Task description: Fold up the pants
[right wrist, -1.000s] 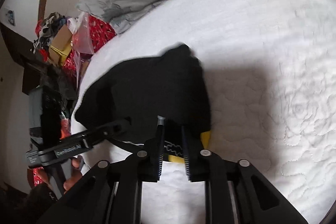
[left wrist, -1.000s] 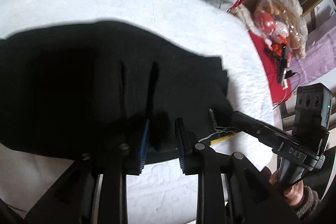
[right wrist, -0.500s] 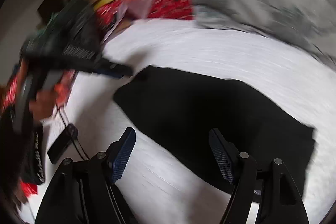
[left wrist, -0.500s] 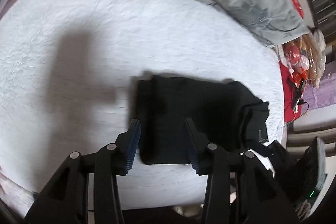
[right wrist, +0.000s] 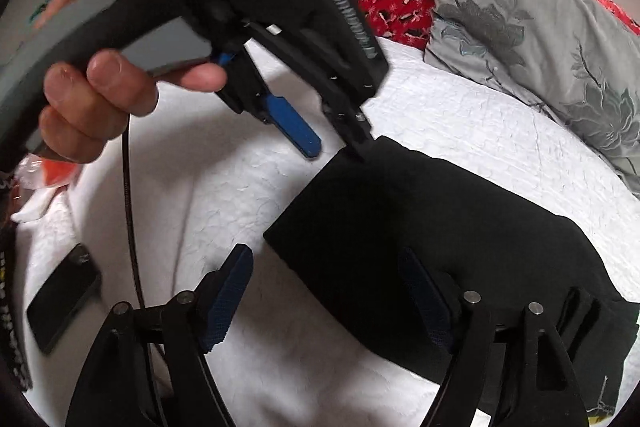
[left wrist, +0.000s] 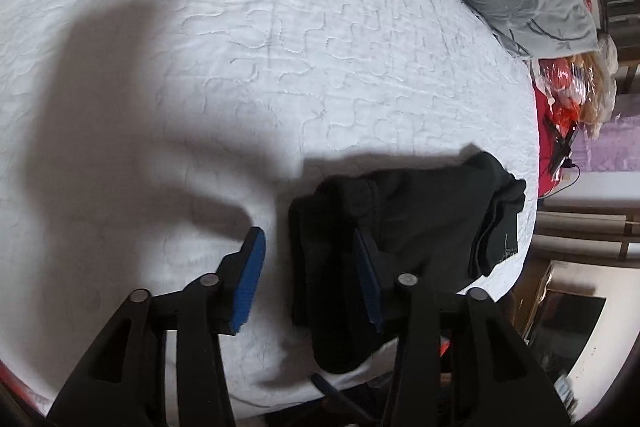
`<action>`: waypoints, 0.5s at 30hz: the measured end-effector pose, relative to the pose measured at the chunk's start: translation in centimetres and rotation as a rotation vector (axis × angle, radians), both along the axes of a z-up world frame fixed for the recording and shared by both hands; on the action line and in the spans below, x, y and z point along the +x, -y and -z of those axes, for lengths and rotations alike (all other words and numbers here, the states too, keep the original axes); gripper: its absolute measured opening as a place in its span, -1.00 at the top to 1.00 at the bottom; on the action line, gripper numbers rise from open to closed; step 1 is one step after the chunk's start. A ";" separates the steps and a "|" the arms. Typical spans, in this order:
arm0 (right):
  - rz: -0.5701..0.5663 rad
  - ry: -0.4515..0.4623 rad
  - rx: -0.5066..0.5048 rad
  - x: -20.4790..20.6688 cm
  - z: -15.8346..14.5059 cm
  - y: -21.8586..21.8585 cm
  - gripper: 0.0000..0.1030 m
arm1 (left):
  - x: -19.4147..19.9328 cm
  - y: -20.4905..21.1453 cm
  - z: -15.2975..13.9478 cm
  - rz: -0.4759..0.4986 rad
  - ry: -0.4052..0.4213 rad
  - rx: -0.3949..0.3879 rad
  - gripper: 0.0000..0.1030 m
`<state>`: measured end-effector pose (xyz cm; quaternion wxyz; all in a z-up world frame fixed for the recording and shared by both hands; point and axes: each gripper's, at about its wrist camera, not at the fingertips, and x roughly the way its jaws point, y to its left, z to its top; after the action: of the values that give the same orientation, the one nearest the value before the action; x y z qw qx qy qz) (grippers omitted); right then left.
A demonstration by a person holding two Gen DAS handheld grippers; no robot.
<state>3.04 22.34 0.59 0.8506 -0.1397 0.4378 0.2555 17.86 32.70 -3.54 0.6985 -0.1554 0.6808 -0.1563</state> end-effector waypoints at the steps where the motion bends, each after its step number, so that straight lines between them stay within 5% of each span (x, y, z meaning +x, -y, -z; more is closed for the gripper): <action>1: 0.009 -0.006 -0.008 0.2 0.4 -0.4 -0.55 | 0.2 0.0 0.3 -0.003 -0.005 -0.001 -0.05; 6: 0.076 -0.050 -0.011 1.6 2.4 -0.2 -0.47 | 0.3 1.3 1.0 0.009 0.010 -0.006 -0.25; 9: 0.094 -0.066 0.062 2.3 2.0 1.0 -0.05 | 0.3 1.9 0.9 -0.031 0.009 -0.057 0.30; 12: 0.088 -0.099 0.118 2.7 1.4 2.2 0.35 | -0.2 1.9 0.5 -0.101 0.019 -0.060 0.34; 15: 0.073 -0.092 0.152 2.1 0.2 3.2 0.49 | -1.0 1.7 -0.8 -0.145 0.039 -0.098 0.35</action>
<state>5.14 19.18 0.38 0.8464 -0.0470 0.4606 0.2631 16.82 31.03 -2.72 0.7126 -0.2354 0.6455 -0.1416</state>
